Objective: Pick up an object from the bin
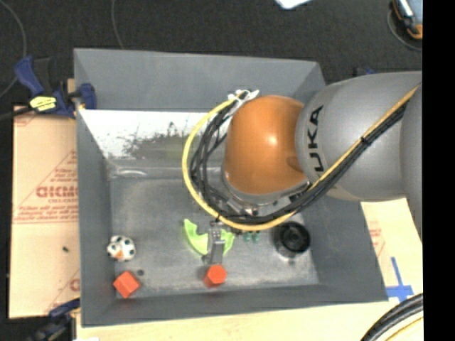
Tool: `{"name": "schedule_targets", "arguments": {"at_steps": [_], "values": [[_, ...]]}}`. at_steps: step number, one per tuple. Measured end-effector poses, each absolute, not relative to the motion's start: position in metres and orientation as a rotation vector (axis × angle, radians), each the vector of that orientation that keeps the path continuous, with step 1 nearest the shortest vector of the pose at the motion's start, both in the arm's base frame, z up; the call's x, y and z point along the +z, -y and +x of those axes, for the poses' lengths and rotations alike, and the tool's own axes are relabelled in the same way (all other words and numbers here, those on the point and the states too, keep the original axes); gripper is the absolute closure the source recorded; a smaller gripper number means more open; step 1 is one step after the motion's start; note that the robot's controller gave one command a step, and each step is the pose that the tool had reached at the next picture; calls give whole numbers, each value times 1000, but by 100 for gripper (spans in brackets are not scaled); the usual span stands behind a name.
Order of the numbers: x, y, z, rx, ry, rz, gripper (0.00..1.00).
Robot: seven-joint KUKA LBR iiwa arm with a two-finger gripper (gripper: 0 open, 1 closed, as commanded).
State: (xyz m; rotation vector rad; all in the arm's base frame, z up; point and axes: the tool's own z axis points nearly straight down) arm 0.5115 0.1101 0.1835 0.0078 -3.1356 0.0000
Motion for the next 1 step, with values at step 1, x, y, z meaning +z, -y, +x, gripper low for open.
{"name": "schedule_targets", "arguments": {"at_steps": [1], "values": [[188,-110,513,-2,3144,1,0]]}}
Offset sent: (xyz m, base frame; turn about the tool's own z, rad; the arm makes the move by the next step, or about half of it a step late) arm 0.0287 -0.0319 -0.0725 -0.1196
